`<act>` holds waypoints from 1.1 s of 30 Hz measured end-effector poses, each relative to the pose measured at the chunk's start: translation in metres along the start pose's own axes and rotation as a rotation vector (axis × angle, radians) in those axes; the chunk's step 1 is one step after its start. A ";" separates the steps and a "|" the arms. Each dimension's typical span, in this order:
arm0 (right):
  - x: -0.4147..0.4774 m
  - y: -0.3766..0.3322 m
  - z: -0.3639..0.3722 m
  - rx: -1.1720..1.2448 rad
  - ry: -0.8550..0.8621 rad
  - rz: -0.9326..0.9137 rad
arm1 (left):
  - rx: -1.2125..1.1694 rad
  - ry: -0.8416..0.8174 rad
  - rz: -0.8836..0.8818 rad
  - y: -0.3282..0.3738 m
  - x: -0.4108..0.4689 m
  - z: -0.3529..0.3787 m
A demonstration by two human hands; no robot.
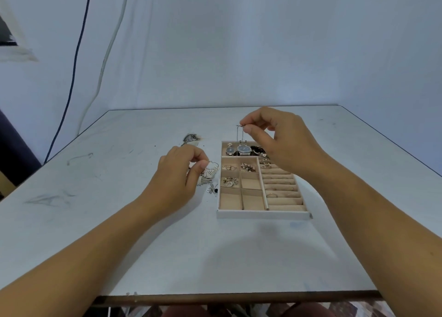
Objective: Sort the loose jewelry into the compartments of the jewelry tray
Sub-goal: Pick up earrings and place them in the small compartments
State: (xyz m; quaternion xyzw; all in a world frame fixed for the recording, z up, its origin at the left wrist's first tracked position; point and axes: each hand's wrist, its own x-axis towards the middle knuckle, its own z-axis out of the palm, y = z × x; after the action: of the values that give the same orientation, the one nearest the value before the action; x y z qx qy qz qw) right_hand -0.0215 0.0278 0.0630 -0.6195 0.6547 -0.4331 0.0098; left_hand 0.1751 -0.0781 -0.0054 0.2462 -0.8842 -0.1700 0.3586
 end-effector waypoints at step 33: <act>-0.016 0.024 -0.011 0.073 -0.026 0.024 | 0.078 -0.244 -0.075 0.008 0.008 0.035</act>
State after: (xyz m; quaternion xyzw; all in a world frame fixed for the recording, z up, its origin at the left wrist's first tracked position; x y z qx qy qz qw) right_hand -0.0437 0.0437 0.0475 -0.6166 0.6454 -0.4485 0.0462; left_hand 0.1424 -0.0714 -0.0205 0.2703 -0.9174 -0.1774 0.2320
